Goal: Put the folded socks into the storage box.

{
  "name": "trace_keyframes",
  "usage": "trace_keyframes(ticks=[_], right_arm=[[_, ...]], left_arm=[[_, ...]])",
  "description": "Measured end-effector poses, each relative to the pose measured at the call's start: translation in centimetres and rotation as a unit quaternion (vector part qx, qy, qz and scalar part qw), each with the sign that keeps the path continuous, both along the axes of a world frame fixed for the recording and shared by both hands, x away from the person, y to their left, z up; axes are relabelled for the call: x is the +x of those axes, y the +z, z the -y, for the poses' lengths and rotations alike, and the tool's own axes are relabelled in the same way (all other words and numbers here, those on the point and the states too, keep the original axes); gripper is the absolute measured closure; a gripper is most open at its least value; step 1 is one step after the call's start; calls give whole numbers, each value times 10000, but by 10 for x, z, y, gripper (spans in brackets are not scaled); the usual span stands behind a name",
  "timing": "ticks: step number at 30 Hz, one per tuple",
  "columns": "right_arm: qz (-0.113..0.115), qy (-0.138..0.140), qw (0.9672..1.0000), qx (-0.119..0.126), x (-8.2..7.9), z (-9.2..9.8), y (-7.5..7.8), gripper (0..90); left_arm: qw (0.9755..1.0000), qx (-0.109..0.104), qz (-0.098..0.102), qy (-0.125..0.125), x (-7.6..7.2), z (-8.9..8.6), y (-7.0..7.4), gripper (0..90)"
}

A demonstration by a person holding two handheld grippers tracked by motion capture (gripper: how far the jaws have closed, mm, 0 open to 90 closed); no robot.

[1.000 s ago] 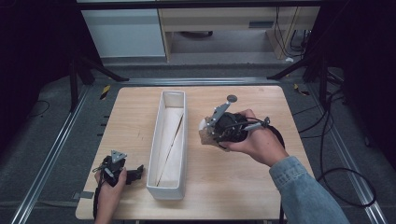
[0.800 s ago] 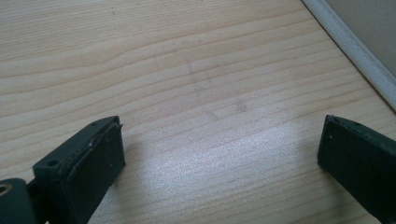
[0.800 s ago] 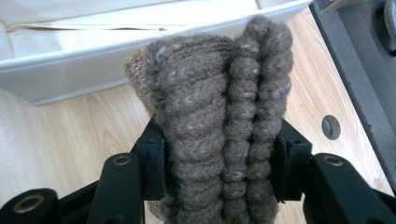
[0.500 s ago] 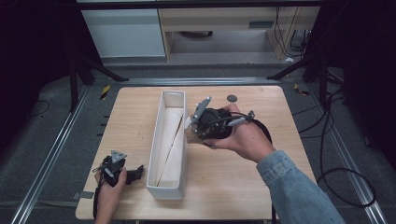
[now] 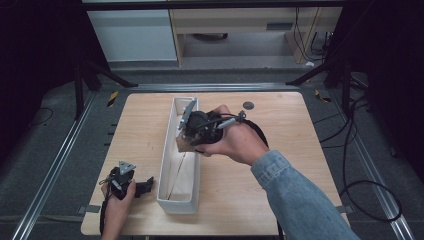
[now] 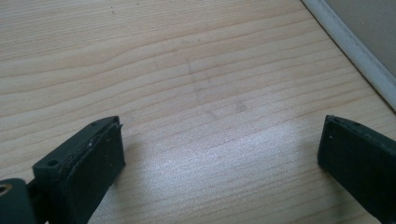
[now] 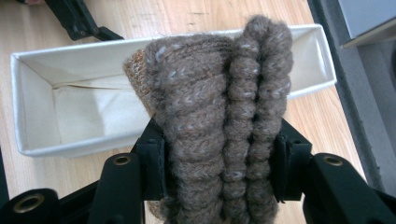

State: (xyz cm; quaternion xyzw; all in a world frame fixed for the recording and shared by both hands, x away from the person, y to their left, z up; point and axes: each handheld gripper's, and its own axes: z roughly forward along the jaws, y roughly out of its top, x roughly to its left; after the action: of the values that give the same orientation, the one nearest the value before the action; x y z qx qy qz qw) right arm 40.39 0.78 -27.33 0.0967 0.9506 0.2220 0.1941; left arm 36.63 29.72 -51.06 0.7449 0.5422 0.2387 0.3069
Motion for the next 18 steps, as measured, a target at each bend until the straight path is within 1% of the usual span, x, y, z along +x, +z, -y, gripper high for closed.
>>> trace_keyframes(ticks=[2, 5, 7, 9, 10, 13, 14, 18], right_arm=[[8, 91, 9999, -43, 0, -10, 2, 491], [21, 79, 10000, -55, 0, -15, 3, 491], [35, 55, 9999, -123, -1, -20, 2, 491], [55, 73, 9999, -130, -2, -21, 1, 491], [63, 58, 9998, -179, -3, -23, 0, 491], [78, 88, 9997, -194, -8, -26, 1, 491], [71, 124, 9997, -196, -11, -27, 3, 491], [52, 150, 9996, -246, -13, -29, 3, 491]], left_arm=[[10000, 0, -9, -3, 0, 0, 0, 0], [10000, 3, -10, -4, 0, 0, 0, 0], [10000, 8, -10, -8, 0, 0, 0, 0], [10000, 6, -7, -7, 0, 0, 0, 0], [10000, 2, -9, -3, 0, 0, 0, 0], [10000, 13, -20, -15, 0, 0, 0, 0], [10000, 13, -20, -16, 0, 0, 0, 0], [10000, 11, -21, -17, 0, 0, 0, 0]])
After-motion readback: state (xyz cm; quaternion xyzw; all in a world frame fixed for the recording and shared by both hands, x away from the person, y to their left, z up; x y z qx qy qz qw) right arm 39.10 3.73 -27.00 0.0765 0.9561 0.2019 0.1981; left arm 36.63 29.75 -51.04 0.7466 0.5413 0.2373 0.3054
